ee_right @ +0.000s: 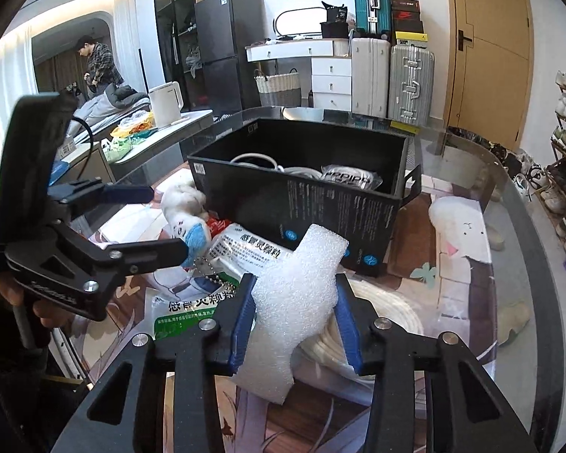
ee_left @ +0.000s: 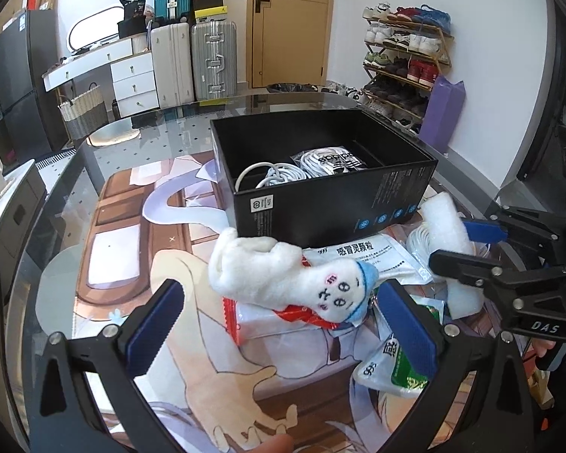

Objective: Organize soft objects
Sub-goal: 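Grasp the white foam with the right gripper while the left gripper grasps the white plush doll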

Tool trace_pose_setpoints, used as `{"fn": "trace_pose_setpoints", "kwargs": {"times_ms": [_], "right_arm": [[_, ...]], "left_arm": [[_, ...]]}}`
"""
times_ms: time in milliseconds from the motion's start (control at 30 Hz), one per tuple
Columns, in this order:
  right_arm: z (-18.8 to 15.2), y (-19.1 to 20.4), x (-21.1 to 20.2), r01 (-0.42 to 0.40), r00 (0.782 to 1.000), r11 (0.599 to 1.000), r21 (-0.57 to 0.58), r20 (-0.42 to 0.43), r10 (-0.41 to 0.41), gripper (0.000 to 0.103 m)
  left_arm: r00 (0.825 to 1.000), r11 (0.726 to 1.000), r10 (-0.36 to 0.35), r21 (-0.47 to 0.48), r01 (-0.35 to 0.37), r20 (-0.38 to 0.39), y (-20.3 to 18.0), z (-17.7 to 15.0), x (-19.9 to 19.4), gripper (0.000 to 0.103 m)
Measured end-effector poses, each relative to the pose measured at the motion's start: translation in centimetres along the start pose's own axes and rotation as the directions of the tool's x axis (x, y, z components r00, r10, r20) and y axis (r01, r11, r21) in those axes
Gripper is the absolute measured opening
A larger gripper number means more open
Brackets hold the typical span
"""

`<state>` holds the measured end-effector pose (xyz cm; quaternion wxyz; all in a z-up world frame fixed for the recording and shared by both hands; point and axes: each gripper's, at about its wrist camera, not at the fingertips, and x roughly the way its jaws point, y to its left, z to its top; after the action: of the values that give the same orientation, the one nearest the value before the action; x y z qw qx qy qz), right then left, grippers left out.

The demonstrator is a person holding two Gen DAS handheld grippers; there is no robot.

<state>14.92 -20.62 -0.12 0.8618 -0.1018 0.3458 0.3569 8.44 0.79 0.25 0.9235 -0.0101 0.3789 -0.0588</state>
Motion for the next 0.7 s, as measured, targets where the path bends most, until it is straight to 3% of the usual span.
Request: {"fn": "trace_pose_setpoints", "kwargs": {"times_ms": [367, 533, 700], "right_arm": [[0.6, -0.3, -1.0, 0.002, 1.000, 1.000, 0.007, 0.029, -0.002, 0.041], [0.5, 0.0, -1.1, -0.001, 1.000, 1.000, -0.002, 0.028, 0.001, 0.041], [0.5, 0.1, -1.1, -0.005, 1.000, 1.000, -0.006, 0.027, 0.005, 0.041]], "left_arm": [[0.999, 0.996, 0.042, 0.081, -0.040, -0.029, -1.3, -0.1, 1.5, 0.103], [1.000, 0.994, 0.016, 0.106, -0.014, -0.019, -1.6, -0.1, 1.3, 0.103], [1.000, 0.997, -0.012, 0.079, 0.013, -0.009, -1.2, 0.0, 0.8, 0.094]]}}
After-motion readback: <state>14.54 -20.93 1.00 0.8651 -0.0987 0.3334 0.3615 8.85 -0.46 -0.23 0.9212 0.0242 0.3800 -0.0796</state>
